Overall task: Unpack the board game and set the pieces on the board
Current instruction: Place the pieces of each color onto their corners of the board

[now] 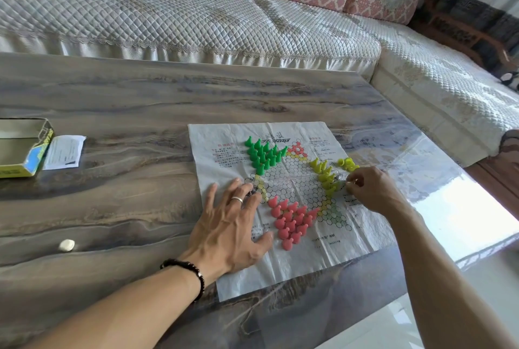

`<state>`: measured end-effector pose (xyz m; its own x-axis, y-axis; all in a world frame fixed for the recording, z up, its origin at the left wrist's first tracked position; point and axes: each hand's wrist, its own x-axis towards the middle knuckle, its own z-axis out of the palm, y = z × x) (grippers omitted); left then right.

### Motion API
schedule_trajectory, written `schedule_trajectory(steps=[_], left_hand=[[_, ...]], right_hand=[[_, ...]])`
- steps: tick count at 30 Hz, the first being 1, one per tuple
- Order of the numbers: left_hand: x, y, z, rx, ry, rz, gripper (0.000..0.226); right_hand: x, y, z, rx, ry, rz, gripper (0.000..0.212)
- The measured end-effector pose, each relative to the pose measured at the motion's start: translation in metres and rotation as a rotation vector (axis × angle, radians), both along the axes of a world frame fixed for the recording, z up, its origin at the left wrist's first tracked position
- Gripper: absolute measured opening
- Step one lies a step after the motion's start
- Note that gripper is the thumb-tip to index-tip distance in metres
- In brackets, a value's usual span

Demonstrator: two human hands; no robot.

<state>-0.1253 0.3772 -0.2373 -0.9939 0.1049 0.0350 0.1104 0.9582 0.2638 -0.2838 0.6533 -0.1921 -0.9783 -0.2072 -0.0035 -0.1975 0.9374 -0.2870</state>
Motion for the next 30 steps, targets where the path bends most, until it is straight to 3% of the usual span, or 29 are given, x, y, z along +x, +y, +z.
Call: schedule_trajectory(steps=[2, 4, 12, 30], left_hand=[[0.0, 0.0, 0.0, 0.003, 0.0, 0.001, 0.083], [0.0, 0.0, 0.0, 0.0, 0.003, 0.001, 0.083], [0.0, 0.0, 0.0, 0.0, 0.004, 0.001, 0.081], [-0.001, 0.0, -0.001, -0.009, -0.004, 0.002, 0.083]], right_hand=[[0.001, 0.0, 0.001, -0.039, 0.018, -0.03, 0.017], [0.002, 0.0, 0.002, -0.065, 0.09, -0.048, 0.007], [-0.008, -0.007, 0.008, -0.106, 0.181, -0.018, 0.011], [-0.035, -0.029, -0.001, -0.097, 0.17, 0.064, 0.012]])
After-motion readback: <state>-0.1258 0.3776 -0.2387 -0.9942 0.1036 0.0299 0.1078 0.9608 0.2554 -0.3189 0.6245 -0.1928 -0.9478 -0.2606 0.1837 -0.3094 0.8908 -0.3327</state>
